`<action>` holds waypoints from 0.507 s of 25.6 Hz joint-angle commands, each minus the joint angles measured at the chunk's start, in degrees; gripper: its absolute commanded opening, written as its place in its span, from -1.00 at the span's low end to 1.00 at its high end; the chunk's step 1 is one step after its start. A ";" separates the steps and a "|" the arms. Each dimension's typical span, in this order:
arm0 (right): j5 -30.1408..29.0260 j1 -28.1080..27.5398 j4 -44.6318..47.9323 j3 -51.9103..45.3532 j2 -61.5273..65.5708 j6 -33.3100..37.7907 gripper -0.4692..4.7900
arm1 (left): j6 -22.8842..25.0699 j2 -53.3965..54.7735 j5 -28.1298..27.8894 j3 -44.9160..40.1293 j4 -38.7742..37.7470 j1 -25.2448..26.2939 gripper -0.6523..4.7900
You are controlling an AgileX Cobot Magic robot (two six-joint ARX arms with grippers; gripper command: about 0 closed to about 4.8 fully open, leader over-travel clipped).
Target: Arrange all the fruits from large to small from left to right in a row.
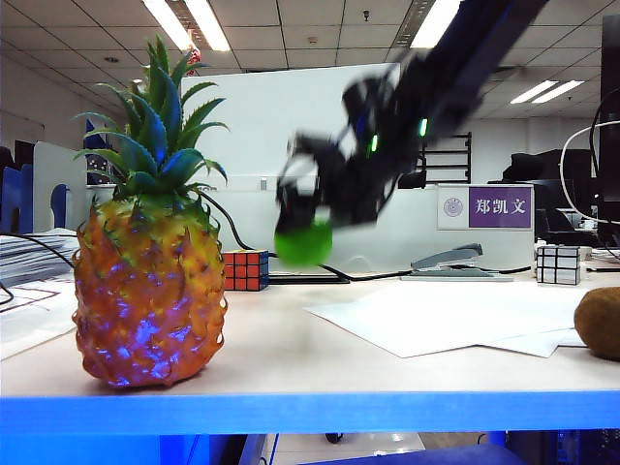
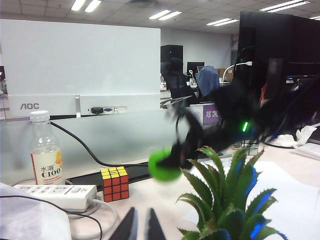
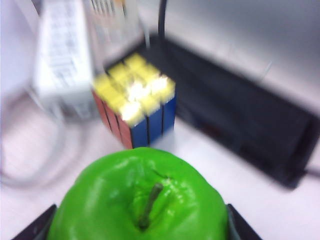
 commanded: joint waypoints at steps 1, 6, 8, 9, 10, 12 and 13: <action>-0.11 0.07 -6.64 0.63 -7.48 -0.20 -0.84 | 0.28 -0.09 -0.22 0.07 0.50 0.04 -0.63; -0.44 0.26 -21.07 0.52 -20.11 -0.61 -0.84 | 0.26 -0.09 -0.17 0.07 0.74 0.04 -0.63; -2.19 0.28 -24.02 0.48 -23.98 -0.87 -0.84 | 0.24 -0.09 -0.17 0.07 1.29 0.04 -0.63; -3.04 0.33 -25.11 0.20 -26.49 -1.20 -0.84 | 0.22 -0.09 -0.17 0.09 1.55 0.04 -0.63; -3.43 0.35 -25.38 -0.76 -29.73 -1.27 -0.84 | 0.09 -0.09 -0.13 0.09 2.34 0.04 -0.63; -3.39 0.42 -25.18 -4.33 -37.07 -1.20 -0.84 | -0.46 -0.09 0.31 0.11 3.76 -0.02 -0.63; -3.41 0.44 -25.16 -7.21 -41.24 -0.44 -0.84 | -1.33 -0.09 0.42 0.13 4.31 -0.02 -0.63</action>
